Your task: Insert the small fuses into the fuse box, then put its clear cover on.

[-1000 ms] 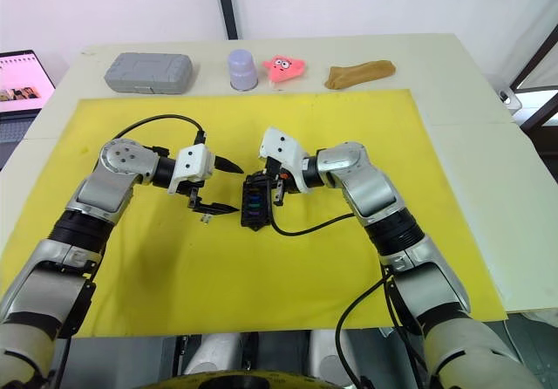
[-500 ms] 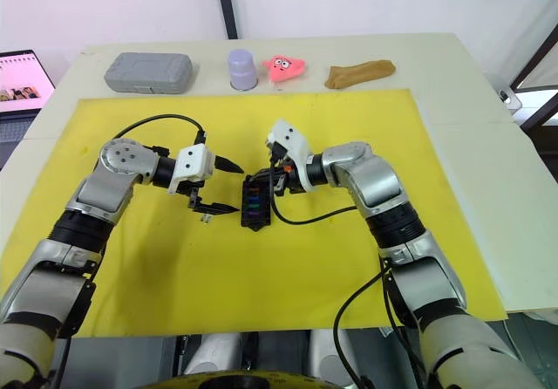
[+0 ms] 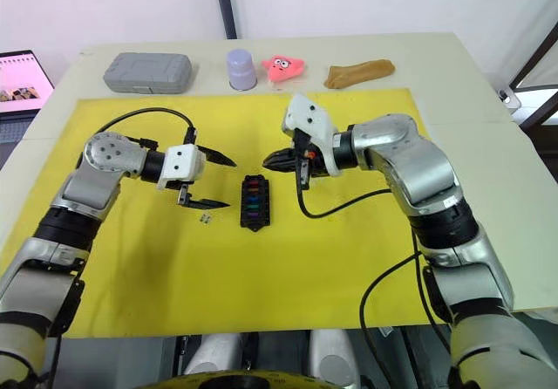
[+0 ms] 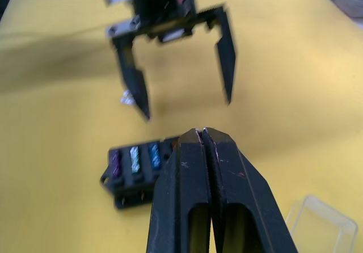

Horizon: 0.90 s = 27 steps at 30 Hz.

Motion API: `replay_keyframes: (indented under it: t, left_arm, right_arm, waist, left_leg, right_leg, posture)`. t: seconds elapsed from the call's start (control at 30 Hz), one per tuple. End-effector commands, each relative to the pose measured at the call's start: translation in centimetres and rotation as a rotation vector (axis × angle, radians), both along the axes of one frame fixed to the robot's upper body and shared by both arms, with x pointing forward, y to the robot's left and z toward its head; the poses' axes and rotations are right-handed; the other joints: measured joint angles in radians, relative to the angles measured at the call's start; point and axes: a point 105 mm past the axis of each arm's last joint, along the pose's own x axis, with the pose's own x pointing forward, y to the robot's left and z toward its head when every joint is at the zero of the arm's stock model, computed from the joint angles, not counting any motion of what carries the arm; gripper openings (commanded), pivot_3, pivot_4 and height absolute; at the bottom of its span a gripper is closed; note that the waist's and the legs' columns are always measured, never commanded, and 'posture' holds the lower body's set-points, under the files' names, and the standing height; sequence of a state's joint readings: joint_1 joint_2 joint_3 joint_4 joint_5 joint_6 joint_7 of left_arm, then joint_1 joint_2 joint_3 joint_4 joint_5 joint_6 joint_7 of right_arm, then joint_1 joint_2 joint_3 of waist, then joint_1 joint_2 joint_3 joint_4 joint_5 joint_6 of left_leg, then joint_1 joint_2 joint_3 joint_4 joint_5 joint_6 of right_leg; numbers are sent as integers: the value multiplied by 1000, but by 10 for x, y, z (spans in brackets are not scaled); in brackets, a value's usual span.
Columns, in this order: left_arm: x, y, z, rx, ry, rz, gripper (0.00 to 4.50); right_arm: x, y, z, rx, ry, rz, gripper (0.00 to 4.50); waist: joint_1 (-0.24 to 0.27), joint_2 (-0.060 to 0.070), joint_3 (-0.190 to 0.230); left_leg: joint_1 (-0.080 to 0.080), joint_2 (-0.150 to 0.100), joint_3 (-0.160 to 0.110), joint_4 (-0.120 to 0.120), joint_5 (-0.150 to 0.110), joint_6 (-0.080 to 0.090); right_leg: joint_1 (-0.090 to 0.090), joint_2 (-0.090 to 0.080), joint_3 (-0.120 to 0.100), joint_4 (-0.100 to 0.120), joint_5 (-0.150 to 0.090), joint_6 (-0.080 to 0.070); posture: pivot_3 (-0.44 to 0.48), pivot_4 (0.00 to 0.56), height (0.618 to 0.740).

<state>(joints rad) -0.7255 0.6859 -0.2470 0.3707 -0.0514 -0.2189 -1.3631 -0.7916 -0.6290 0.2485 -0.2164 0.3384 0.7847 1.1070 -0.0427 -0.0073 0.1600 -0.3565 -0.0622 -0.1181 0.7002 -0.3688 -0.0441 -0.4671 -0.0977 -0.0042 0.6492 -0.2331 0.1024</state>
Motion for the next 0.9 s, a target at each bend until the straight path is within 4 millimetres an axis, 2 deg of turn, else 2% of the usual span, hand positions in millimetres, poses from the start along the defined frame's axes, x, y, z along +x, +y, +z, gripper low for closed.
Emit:
replay_keyframes:
  t: [0.03,0.43,0.57,0.67,0.77,0.9]
  left_arm:
    - [1,4,18,18,-110,-16,4500]
    - [-21,33,24,91,-223,43,4500]
    - [-33,41,39,-23,-132,140,4500]
    - [-43,49,46,-95,-38,212,4500]
    - [-53,57,47,-121,40,264,4500]
    - [-63,76,45,-145,124,346,4500]
  right_arm:
    - [-11,-1,7,-12,-65,44,93]
    - [-13,-32,-1,-108,-100,4,93]
    - [-15,-47,-1,-132,-116,-13,93]
    - [-15,-57,1,-148,-120,-26,946]
    - [-18,-66,3,-163,-115,-32,2445]
    - [-28,-88,-1,-228,-107,-48,4384]
  waist:
    - [0,0,0]
    - [3,0,0]
    - [8,0,0]
    - [8,0,0]
    - [7,0,0]
    - [10,0,1]
  left_leg:
    - [0,0,0,0,0,0]
    - [0,1,0,0,0,0]
    - [0,1,1,0,0,1]
    - [1,1,1,0,-1,1]
    - [1,2,1,0,-1,1]
    - [1,2,2,-1,-1,2]
  right_leg:
    - [0,0,0,0,0,0]
    - [0,0,0,0,0,0]
    - [1,0,0,-1,0,0]
    - [1,0,0,-1,0,0]
    - [1,1,0,-1,0,0]
    - [1,1,0,-1,0,0]
  posture:
    - [0,150,740]
    - [0,150,740]
    - [0,150,740]
    - [0,150,740]
    - [0,150,740]
    - [0,150,740]
